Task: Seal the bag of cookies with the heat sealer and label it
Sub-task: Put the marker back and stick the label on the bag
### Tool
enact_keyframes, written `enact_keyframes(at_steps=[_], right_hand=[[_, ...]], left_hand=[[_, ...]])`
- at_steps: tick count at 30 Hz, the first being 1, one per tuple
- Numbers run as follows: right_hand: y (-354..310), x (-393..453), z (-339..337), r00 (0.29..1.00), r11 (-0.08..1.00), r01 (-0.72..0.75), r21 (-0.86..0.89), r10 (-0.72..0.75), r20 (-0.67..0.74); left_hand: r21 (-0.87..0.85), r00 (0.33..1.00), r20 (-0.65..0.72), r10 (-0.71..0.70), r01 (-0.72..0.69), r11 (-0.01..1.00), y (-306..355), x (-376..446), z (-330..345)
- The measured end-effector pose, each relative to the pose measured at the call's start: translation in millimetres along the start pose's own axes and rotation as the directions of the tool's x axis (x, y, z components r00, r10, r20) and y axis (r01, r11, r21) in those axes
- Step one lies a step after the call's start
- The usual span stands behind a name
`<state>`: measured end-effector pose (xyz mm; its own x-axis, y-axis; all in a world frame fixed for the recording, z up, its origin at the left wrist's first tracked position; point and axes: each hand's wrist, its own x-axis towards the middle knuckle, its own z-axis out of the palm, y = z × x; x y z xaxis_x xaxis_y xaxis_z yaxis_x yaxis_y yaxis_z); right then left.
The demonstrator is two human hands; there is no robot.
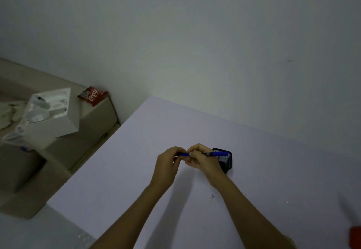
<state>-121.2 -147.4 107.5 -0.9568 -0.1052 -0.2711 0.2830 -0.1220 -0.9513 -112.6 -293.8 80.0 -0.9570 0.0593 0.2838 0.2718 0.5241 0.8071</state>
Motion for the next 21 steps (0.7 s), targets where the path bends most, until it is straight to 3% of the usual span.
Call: enact_keyframes(at_steps=[7,10,13,21], right_hand=[[-16,-2,3,0.999,0.998,-0.001,-0.065,-0.002,-0.036],[-27,-3,2,0.996,0.982,0.047,-0.182,-0.059,-0.064],[-37,-6,2,0.987,0.958,0.09,-0.271,-0.123,-0.106],[-45,-19,10,0.959,0.96,0.221,-0.173,-0.246,-0.141]], left_hand=[[-0.035,1.0,-0.024,0.002,-0.003,0.999,14,9,-17],[0.048,0.995,0.051,0.089,-0.092,0.995,22,11,-26],[0.122,0.985,0.037,0.168,-0.171,0.978,29,13,-30],[0.186,0.945,-0.051,0.322,-0.308,0.933,46,16,-31]])
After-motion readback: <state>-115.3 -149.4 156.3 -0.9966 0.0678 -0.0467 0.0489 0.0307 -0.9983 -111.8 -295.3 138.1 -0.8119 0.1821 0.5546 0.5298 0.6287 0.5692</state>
